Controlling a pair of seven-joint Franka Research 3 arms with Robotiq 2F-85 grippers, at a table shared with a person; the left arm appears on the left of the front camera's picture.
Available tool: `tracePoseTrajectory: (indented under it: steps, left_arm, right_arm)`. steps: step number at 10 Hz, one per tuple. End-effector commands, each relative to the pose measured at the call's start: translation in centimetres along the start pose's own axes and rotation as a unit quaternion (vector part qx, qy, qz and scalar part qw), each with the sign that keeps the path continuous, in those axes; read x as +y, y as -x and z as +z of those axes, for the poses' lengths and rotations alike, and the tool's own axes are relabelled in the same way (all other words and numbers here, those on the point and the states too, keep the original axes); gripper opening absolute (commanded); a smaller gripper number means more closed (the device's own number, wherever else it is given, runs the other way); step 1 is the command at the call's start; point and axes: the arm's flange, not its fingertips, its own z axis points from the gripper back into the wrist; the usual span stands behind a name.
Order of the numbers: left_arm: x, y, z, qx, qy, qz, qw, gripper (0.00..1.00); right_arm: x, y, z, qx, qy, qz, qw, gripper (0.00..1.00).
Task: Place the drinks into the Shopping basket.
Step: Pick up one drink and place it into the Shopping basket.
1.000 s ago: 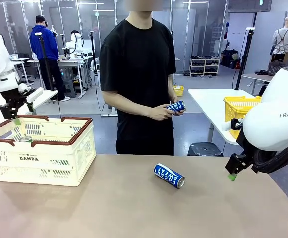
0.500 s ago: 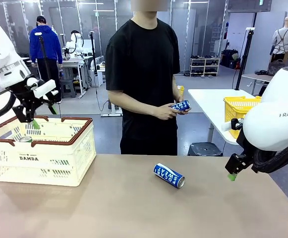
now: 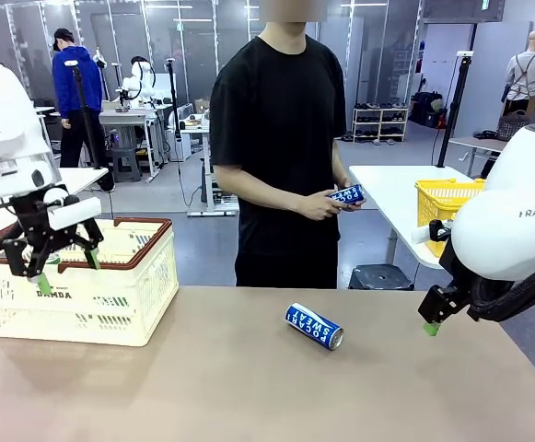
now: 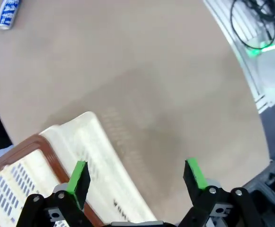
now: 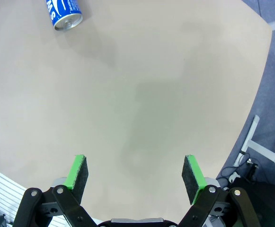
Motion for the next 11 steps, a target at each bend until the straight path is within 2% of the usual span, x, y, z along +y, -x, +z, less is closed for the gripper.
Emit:
tracePoseTrajectory:
  steps: [1, 2, 3, 4, 8, 11]
  left_arm:
    - [-0.9, -0.8, -0.9, 0.009, 0.013, 0.009, 1.000, 1.00]
    - [-0.8, -0.8, -1.4, 0.001, 0.012, 0.002, 1.000, 1.00]
    - [-0.2, 0.4, -1.5, -0.035, 0.016, -0.031, 0.999, 1.00]
    - [-0.5, -0.7, -1.6, -0.002, 0.017, -0.003, 1.000, 1.00]
    - [-0.4, -0.5, -1.9, -0.009, 0.017, -0.009, 1.000, 1.00]
    - [2.8, -6.1, -0.3, 0.027, -0.065, -0.001, 0.998, 1.00]
  right_arm:
    - [-0.1, 0.2, -0.1, 0.001, 0.001, 0.002, 1.000, 1.00]
    - [-0.1, 0.2, -0.1, 0.001, 0.001, 0.002, 1.000, 1.00]
    - [-0.1, 0.2, -0.1, 0.001, 0.001, 0.002, 1.000, 1.00]
    - [-0.1, 0.2, -0.1, 0.001, 0.001, 0.002, 1.000, 1.00]
    - [-0.1, 0.2, -0.1, 0.001, 0.001, 0.002, 1.000, 1.00]
    - [-0.1, 0.2, -0.1, 0.001, 0.001, 0.002, 1.000, 1.00]
